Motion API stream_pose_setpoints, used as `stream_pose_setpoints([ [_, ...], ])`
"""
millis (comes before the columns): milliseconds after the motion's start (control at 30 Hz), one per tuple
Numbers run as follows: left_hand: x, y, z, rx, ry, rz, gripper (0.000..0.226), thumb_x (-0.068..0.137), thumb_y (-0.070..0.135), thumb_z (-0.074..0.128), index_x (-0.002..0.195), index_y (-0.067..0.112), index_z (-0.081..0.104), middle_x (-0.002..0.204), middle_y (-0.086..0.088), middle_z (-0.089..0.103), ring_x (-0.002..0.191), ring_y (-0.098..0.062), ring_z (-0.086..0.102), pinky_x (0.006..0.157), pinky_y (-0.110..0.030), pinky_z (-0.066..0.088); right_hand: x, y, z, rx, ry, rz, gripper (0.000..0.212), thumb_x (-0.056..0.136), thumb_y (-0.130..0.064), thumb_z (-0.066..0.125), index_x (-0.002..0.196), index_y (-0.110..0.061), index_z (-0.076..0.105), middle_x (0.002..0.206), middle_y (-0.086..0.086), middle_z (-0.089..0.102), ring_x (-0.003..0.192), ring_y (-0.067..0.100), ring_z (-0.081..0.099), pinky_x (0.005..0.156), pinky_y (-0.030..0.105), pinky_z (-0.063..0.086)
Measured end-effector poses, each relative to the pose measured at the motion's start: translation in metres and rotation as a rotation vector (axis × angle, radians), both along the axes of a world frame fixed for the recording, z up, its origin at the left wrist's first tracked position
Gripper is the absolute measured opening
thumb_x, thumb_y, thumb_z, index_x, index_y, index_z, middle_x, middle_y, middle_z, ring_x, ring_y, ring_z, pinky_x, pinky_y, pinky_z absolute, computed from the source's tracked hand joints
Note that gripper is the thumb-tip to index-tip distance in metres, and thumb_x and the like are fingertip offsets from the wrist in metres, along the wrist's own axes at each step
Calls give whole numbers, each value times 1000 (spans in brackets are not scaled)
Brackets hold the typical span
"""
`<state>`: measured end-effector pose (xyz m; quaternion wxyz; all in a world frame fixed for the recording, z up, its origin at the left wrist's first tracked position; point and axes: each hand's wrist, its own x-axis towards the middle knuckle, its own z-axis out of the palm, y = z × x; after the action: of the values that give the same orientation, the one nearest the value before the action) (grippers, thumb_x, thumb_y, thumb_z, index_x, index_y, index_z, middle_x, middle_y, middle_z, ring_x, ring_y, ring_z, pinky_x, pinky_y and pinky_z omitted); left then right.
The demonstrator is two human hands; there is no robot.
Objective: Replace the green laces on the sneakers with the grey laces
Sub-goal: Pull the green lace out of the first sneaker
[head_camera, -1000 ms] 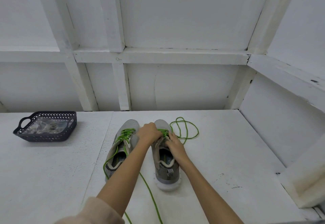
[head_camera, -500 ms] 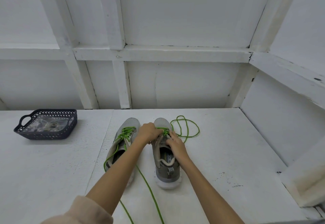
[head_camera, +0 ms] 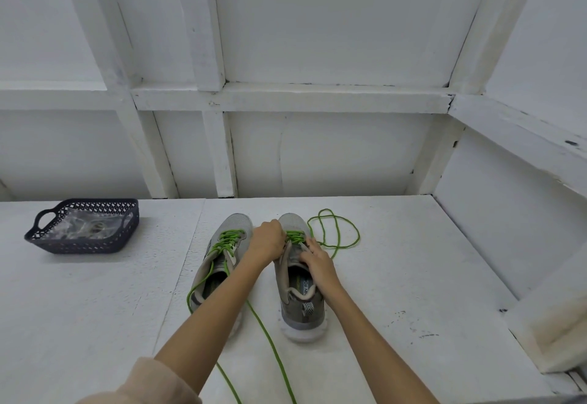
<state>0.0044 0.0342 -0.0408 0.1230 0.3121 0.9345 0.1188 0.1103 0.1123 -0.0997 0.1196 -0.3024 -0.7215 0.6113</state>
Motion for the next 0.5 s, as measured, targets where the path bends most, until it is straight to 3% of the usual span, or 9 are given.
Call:
stream_pose_setpoints([
  [67, 3, 0, 0, -26, 40, -29, 25, 92, -2, 47, 117, -2, 45, 117, -20, 58, 105, -35, 58, 74, -35, 41, 0, 0, 0, -7, 10, -1, 58, 95, -16, 49, 150, -16, 33, 160, 1, 21, 146, 15, 22, 119, 37, 24],
  [133, 2, -1, -3, 11, 20, -41, 26, 92, -3, 45, 118, -2, 45, 116, -20, 58, 104, -36, 58, 72, -34, 40, 0, 1, 0, -2, 8, -3, 58, 94, -16, 49, 150, -16, 33, 160, 2, 21, 146, 14, 21, 119, 35, 23],
  [200, -1, -2, -5, 103, -80, 18, 21, 97, 10, 45, 114, -1, 49, 113, -21, 62, 99, -37, 61, 79, -37, 49, 0, 1, -1, 6, 2, -4, 58, 94, -17, 48, 150, -16, 33, 160, 2, 21, 146, 15, 21, 119, 36, 23],
  [267, -8, -4, -9, 187, -203, 86, 34, 98, 31, 50, 108, -1, 55, 102, -21, 68, 90, -36, 66, 83, -42, 54, 0, 1, -2, 13, -2, -8, 57, 95, -18, 48, 150, -17, 34, 160, 3, 22, 146, 16, 22, 118, 35, 24],
  [333, -10, -7, -12, 212, -262, 74, 39, 96, 39, 53, 99, 0, 60, 93, -18, 71, 85, -33, 68, 81, -43, 56, -1, 2, -2, 17, 1, -10, 56, 95, -17, 48, 149, -16, 36, 160, 3, 23, 146, 15, 22, 117, 33, 24],
  [400, -7, -9, -11, 191, -225, 39, 30, 98, 33, 51, 94, 4, 58, 95, -16, 70, 88, -33, 67, 82, -40, 54, -1, 1, -3, 9, 2, -15, 56, 94, -16, 49, 149, -15, 36, 160, 3, 23, 145, 15, 23, 118, 36, 25],
  [500, -1, -6, -9, 118, -77, -6, 23, 101, 23, 41, 104, 4, 54, 108, -17, 65, 99, -34, 61, 77, -35, 43, -1, 0, -2, 4, 6, -17, 57, 94, -16, 50, 149, -14, 36, 160, 3, 23, 146, 15, 22, 118, 37, 24],
])
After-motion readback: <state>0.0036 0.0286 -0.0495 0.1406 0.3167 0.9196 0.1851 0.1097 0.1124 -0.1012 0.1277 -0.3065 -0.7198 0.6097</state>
